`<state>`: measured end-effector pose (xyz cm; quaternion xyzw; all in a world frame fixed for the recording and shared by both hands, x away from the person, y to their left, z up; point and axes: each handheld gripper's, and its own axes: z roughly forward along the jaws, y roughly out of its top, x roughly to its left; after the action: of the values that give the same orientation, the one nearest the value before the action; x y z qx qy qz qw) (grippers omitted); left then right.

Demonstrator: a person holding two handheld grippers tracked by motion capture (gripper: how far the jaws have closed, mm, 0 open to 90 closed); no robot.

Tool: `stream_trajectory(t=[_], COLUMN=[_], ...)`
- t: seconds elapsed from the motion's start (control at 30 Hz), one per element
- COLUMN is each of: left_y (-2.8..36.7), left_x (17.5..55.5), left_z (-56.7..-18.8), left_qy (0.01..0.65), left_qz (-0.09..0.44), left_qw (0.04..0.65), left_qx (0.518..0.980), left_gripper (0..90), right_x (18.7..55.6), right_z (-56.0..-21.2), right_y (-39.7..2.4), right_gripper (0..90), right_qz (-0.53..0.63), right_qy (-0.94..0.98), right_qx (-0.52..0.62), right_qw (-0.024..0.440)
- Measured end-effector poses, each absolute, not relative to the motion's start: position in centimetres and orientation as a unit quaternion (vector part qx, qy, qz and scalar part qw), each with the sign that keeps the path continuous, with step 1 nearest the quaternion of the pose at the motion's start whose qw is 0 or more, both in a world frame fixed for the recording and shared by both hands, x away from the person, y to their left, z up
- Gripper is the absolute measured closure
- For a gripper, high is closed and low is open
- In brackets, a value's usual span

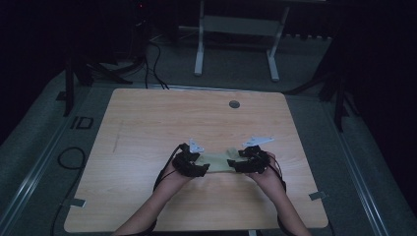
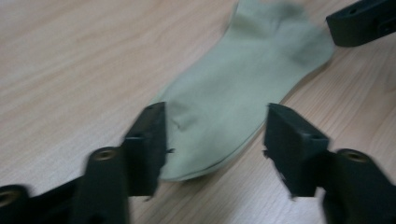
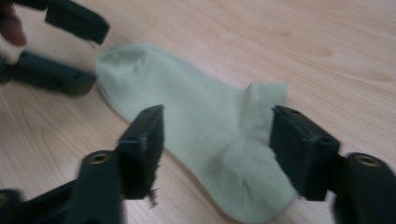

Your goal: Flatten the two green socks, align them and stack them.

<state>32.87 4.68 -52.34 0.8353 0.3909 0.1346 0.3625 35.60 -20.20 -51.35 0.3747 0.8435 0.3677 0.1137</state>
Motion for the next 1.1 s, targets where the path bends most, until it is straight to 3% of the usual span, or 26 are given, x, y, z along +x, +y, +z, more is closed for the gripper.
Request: stream_trajectory(t=[0.03,0.1,0.2,0.47,1.1], left_y=[4.8,5.2,5.9,7.2,12.2], left_x=[32.8,32.5,32.1,31.5,30.1], left_z=[-52.2,-51.9,-51.8,-52.2,-54.2], left_qy=[0.393,0.396,0.399,0.393,0.413], left_qz=[0.131,0.14,0.136,0.149,0.159], left_qw=[0.366,0.372,0.382,0.391,0.407], left_qx=[0.834,0.828,0.822,0.819,0.799], left_gripper=[33.9,31.9,16.7,3.0,2.5], right_x=[35.6,35.7,35.1,34.8,34.0], right_z=[-51.2,-51.2,-51.4,-52.4,-53.7], right_y=[-20.3,-20.5,-21.5,-23.1,-27.4], right_gripper=[24.9,23.2,13.0,13.0,13.3], right_qz=[0.362,0.362,0.38,0.356,0.335], right_qy=[0.842,0.843,0.834,0.834,0.825], right_qx=[0.383,0.382,0.383,0.398,0.421], right_qw=[0.114,0.108,0.113,0.14,0.175])
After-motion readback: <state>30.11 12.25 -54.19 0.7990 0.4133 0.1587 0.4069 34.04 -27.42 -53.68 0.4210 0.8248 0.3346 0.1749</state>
